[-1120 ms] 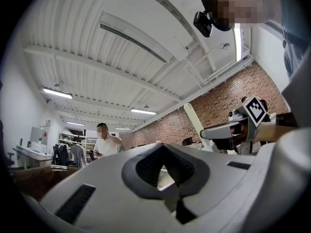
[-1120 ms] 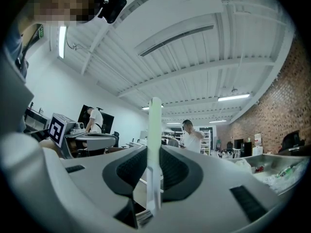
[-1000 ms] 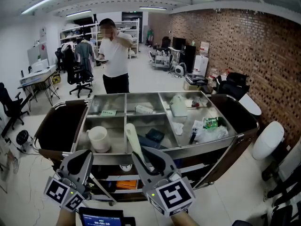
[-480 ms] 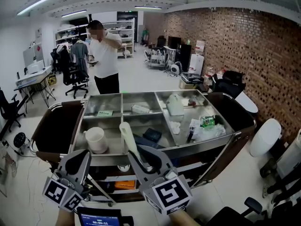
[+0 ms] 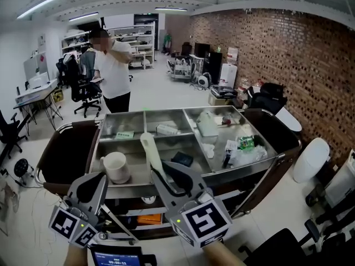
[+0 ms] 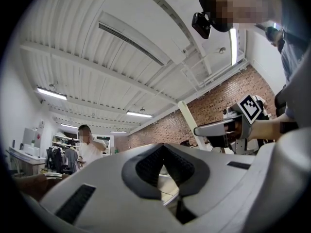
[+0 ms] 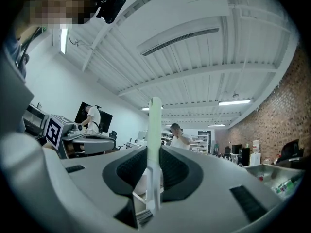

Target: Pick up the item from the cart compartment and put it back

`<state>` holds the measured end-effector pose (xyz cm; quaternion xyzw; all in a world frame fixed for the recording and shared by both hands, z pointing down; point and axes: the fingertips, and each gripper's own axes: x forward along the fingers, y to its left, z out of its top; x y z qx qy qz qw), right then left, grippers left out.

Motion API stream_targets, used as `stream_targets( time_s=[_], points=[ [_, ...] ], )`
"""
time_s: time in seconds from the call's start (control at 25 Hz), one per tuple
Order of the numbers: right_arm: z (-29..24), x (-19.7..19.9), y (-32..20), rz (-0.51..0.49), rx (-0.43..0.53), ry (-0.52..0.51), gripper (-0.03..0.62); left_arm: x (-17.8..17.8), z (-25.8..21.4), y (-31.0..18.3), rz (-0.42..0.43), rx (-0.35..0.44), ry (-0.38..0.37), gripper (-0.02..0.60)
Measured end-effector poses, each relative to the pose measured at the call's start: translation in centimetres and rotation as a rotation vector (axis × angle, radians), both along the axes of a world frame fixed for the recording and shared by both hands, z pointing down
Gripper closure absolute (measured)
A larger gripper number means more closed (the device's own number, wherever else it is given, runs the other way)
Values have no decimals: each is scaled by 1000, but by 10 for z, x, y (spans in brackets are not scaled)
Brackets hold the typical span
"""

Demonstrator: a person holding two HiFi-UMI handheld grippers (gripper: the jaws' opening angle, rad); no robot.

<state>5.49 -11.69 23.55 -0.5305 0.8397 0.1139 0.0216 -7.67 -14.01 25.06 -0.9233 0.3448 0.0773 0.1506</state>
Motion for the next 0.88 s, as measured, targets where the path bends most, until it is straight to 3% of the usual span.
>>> stream_targets(
  time_s=[0.16, 0.52, 0.88],
  points=[
    [-14, -8, -8, 8, -14, 14, 507, -6, -5, -7, 11, 14, 2, 569],
    [-43, -7, -51, 29, 58, 67, 507, -12, -14, -23, 20, 42, 7, 569],
    [-25, 14, -125, 2, -53, 30, 507, -9, -19, -49, -43, 50, -1, 569]
  ],
)
